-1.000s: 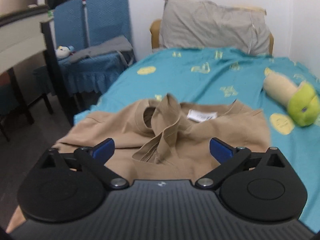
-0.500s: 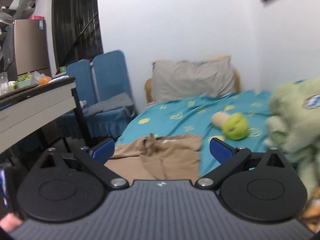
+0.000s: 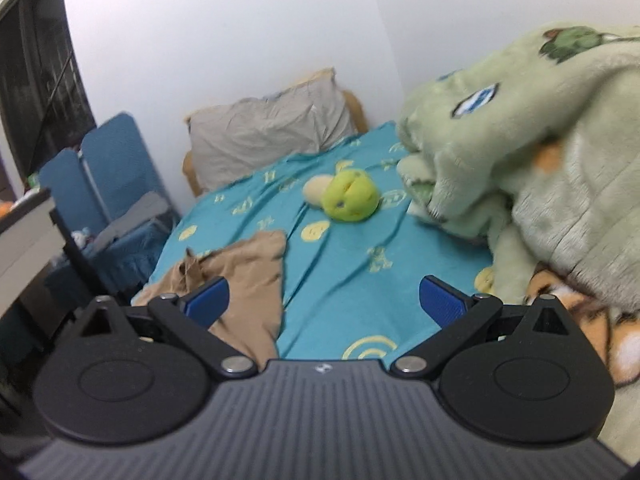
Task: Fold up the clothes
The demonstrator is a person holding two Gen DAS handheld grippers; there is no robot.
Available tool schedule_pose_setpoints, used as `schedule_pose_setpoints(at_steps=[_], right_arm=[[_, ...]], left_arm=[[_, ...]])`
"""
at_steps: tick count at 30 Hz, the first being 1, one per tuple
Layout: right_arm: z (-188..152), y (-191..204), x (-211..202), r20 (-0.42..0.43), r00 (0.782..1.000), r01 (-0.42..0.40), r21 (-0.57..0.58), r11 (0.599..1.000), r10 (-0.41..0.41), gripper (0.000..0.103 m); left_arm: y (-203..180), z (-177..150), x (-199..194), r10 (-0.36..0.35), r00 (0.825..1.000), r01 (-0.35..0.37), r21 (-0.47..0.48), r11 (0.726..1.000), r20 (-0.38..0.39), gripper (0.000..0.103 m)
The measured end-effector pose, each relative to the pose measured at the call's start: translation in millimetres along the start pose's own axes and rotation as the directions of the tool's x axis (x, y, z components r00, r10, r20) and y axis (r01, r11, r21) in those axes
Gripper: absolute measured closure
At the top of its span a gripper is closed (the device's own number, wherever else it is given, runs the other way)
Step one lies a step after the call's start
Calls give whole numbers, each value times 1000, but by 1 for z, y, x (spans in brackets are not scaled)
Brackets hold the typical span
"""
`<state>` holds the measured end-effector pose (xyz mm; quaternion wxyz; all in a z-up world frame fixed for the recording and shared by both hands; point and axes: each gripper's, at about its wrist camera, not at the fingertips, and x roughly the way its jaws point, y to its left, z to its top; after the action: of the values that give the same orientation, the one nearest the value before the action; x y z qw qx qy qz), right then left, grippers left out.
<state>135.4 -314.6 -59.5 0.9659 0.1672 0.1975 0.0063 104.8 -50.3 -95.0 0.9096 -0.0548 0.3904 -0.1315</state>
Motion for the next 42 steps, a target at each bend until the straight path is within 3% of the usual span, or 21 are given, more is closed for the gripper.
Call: schedule_pose_setpoints(at_steps=[3,10,12,13,14,17,18,21,24,28,30,34,38,42], right_arm=[[7,-17,-12,43,999,19,32,999,-20,0],[12,-52,-15,49,998,41,152,988,-49,0],[11,-56,-13,45,998,35,168,985,-43,0],[10,-56,-10,38,999,32,169,985,-39,0],[9,-57,-8,29,999,30,171,985,-35,0],[7,-57,0,-1,999,35,177,984,-35,0],[6,-58,1,-8,999,35,179,983,-34,0],[4,-59,5,-26,999,35,190,981,-31,0],[2,-58,9,-45,999,37,193,981,-29,0],[-2,-51,18,-83,996,41,167,985,-28,0],[-4,-46,23,-107,994,45,151,988,-29,0],[-11,-32,33,-150,988,41,100,994,-26,0],[-19,-15,39,-193,981,28,22,999,-24,0],[-25,-3,43,-248,968,-41,3,999,41,0]], left_arm=[[-28,-8,20,12,998,-8,64,998,-55,18],[-94,-28,66,52,983,-13,213,977,-177,26],[-113,-33,79,66,975,-11,255,967,-210,46],[-122,-36,86,74,971,-9,275,961,-227,50],[-120,-36,89,82,970,-18,271,962,-228,57],[-105,-31,85,98,974,-51,220,974,-207,95],[-95,-29,82,67,975,-29,177,984,-212,96],[-68,-21,66,-7,977,19,52,998,-212,98],[-35,-12,43,-107,976,90,-94,991,-190,98],[24,-3,18,-246,955,188,-304,934,-165,98],[57,0,13,-277,946,200,-371,907,-167,98],[103,-7,21,-202,951,97,-395,913,-234,98],[116,-18,27,-224,938,105,-399,911,-265,96],[109,-17,12,-226,949,140,-352,925,-218,82]])
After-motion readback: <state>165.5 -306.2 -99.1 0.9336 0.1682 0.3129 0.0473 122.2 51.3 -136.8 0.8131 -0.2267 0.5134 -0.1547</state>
